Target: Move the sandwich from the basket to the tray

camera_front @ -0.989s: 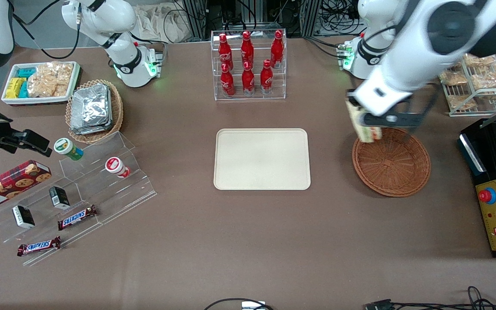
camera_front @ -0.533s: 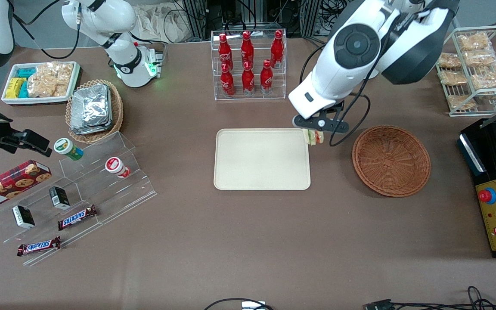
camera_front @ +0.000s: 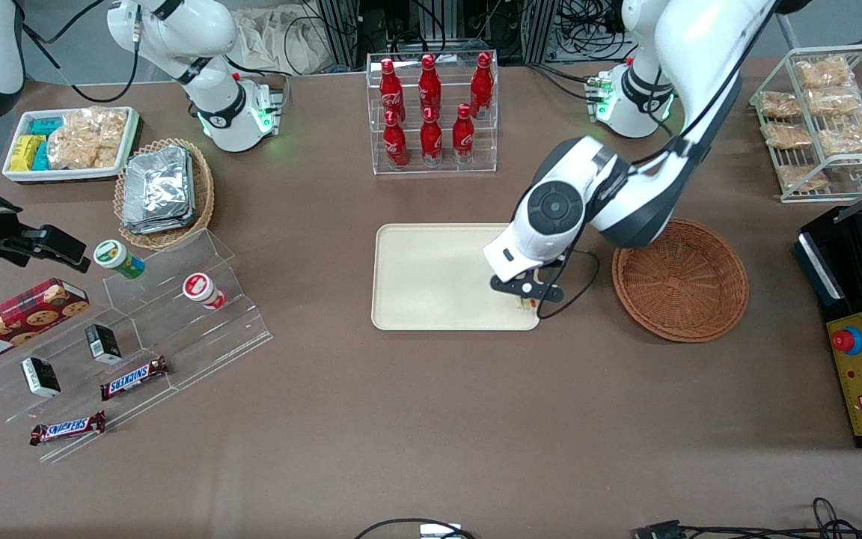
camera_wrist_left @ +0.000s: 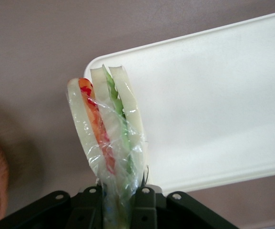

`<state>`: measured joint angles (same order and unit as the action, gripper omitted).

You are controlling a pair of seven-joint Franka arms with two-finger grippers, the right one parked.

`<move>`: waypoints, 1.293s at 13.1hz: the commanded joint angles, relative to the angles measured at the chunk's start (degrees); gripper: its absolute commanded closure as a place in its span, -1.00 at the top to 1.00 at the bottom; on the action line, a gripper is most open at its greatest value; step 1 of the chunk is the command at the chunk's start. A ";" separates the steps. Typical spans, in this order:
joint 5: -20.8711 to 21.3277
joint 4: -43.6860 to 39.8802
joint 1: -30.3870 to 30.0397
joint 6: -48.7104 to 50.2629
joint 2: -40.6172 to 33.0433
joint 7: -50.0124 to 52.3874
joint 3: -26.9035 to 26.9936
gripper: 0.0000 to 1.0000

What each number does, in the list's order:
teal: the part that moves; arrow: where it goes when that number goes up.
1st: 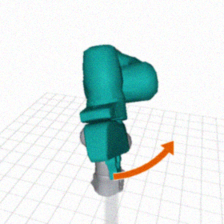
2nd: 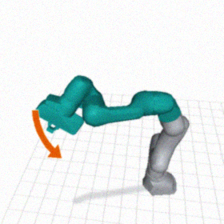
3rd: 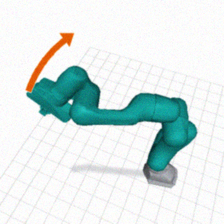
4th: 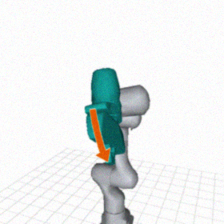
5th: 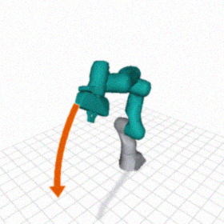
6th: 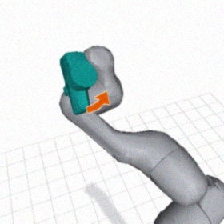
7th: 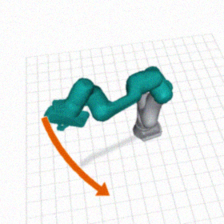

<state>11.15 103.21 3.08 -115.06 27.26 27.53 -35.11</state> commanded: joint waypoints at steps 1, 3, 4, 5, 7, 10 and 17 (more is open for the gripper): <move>1.77 0.32 -0.18 -3.67 2.87 0.42 -0.57 -0.53; 4.48 0.50 -0.09 -5.34 4.98 0.68 -0.57 -0.50; 4.58 0.50 -0.09 -5.61 5.69 1.46 -0.57 -0.49; 4.58 0.50 -0.18 -5.53 6.39 2.52 -0.66 -0.48; 4.24 0.50 -0.26 -5.70 6.75 2.79 -0.66 -0.42; 4.23 0.50 -0.18 -5.62 7.10 5.41 -0.66 0.47; 3.62 0.06 -0.61 -1.58 5.52 6.57 -1.27 1.00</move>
<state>14.43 103.66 3.05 -118.86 34.10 32.98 -35.38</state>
